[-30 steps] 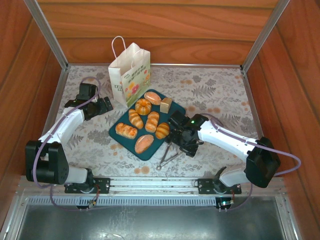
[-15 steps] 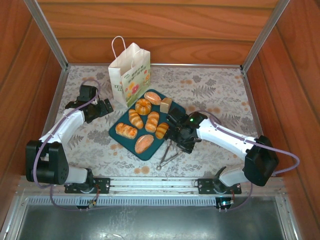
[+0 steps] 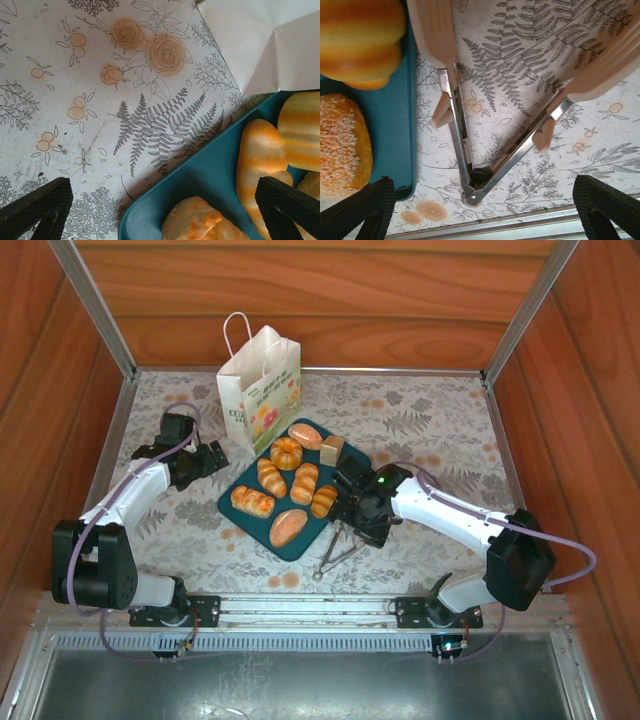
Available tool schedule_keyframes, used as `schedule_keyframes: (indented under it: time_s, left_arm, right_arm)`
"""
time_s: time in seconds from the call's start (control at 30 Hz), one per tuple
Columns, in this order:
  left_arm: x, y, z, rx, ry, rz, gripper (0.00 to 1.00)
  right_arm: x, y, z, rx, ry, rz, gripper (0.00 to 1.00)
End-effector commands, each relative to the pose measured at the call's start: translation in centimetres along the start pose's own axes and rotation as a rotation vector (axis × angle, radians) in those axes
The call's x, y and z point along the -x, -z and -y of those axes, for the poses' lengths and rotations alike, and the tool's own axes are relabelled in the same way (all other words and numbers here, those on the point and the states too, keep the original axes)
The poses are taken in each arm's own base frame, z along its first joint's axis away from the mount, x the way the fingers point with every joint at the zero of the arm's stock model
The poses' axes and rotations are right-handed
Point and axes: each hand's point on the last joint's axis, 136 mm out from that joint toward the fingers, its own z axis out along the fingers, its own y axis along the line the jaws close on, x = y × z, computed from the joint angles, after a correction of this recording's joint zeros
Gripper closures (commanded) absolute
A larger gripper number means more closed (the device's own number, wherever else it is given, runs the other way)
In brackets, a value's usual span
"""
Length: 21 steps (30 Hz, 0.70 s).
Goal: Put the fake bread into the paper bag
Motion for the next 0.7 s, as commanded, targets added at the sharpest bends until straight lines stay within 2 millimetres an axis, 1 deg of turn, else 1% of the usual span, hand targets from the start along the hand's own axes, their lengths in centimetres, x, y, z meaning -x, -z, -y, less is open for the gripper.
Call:
schedule_keyframes:
  time_s: [0.0,0.13,0.23,0.33,0.53,0.67]
  left_arm:
    - [-0.5,-0.3,0.5,-0.010,0.011,-0.034,0.00]
    - [-0.3,-0.4,0.9,-0.018,0.008,-0.039,0.00]
    - [0.0,-0.3,1.1,-0.023,0.006,-0.036,0.00]
    - [0.0,-0.2,1.1,-0.026,0.004,-0.035,0.00]
    - [0.2,0.3,1.2,-0.031,-0.004,-0.017,0.00]
    - [0.2,0.6,1.2,-0.034,-0.009,-0.007,0.00]
  right_arm:
    - [-1.2,-0.8,1.1,-0.061,-0.071,-0.057,0.01]
    - [-1.3,-1.6,0.1,-0.045,-0.124,-0.077,0.01]
    - [-1.7,-2.1,0.0,-0.063,-0.149,-0.090,0.01]
    - [-2.2,-2.6,0.5,-0.088,-0.164,-0.106,0.00]
    - [-2.6,-3.7,1.7,-0.114,-0.189,-0.118,0.00]
    - [-2.5,-4.4,1.6,-0.124,-0.188,-0.119,0.00]
